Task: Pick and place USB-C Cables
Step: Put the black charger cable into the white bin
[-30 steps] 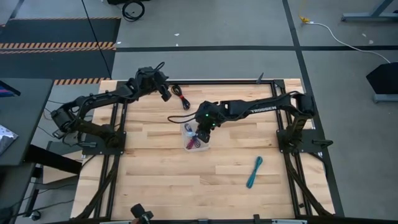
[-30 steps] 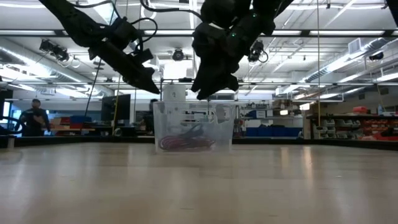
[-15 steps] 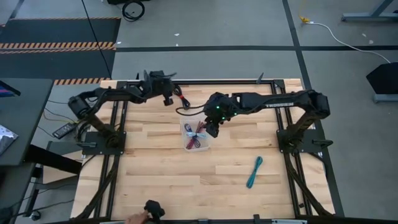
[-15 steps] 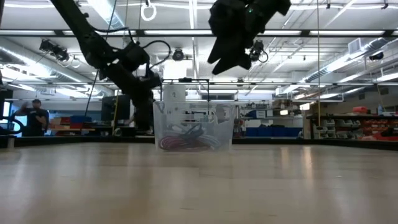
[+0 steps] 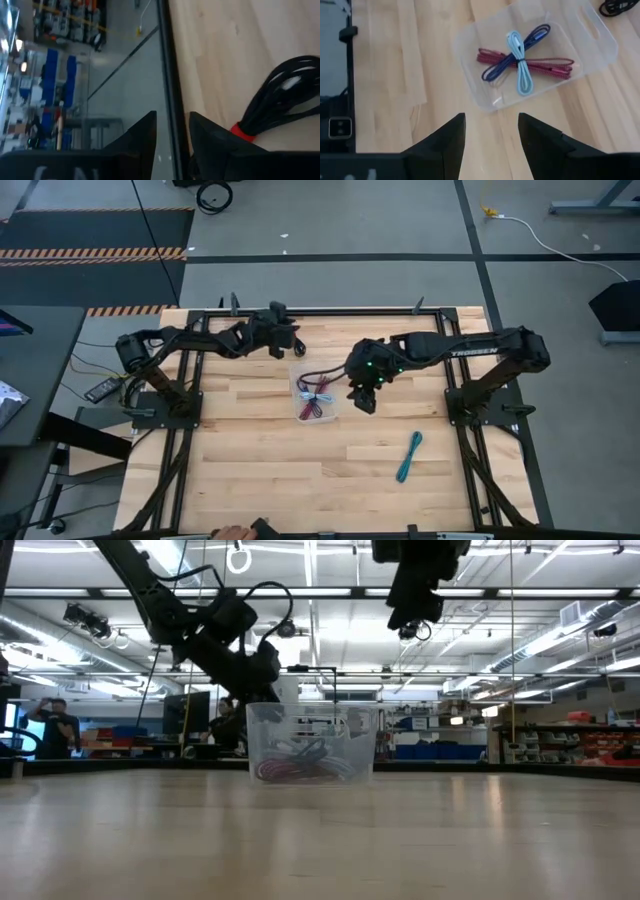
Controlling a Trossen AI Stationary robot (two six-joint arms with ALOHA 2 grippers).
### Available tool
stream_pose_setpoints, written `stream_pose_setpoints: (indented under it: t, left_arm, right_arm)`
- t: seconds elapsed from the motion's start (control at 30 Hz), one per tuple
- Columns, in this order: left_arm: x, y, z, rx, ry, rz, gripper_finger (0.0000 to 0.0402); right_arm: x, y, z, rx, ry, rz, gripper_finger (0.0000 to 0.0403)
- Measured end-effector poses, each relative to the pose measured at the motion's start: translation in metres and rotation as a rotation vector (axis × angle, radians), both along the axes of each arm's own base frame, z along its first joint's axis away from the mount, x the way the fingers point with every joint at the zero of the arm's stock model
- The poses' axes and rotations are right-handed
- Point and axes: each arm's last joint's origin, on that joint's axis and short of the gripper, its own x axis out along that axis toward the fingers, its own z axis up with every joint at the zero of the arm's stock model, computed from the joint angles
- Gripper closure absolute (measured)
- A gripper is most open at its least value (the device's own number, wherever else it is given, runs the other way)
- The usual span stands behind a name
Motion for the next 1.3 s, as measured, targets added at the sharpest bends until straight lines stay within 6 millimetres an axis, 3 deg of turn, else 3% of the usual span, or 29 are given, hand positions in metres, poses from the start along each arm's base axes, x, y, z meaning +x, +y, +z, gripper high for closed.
stream_pose_setpoints:
  t: [0.17,0.37,0.47,0.57,0.77,1.0,1.3]
  left_arm:
    - [0.004,0.003,0.009,-0.127,0.137,0.055,0.0284]
    - [0.004,0.024,0.063,-0.401,0.301,0.048,0.0332]
    - [0.003,0.036,0.093,-0.45,0.225,0.009,0.0359]
    - [0.001,0.045,0.102,-0.493,0.209,0.013,0.0379]
    - [0.006,0.057,0.07,-0.523,0.345,0.058,0.036]
    - [0.022,0.058,0.037,-0.493,0.476,0.04,0.027]
    - [0.029,0.066,0.021,-0.463,0.488,0.064,0.0167]
  right_arm:
    - [-0.012,0.013,0.007,-0.027,0.014,0.052,0.0214]
    - [-0.024,0.027,0.014,-0.115,0.019,0.086,0.0214]
    - [-0.028,0.034,0.016,-0.134,0.011,0.1,0.0214]
    - [-0.03,0.04,0.017,-0.137,0.015,0.122,0.0214]
    - [-0.036,0.048,0.015,-0.18,0.059,0.11,0.0214]
    - [-0.037,0.052,0.015,-0.222,0.06,0.096,0.0214]
    - [-0.037,0.05,0.014,-0.254,0.065,0.074,0.0214]
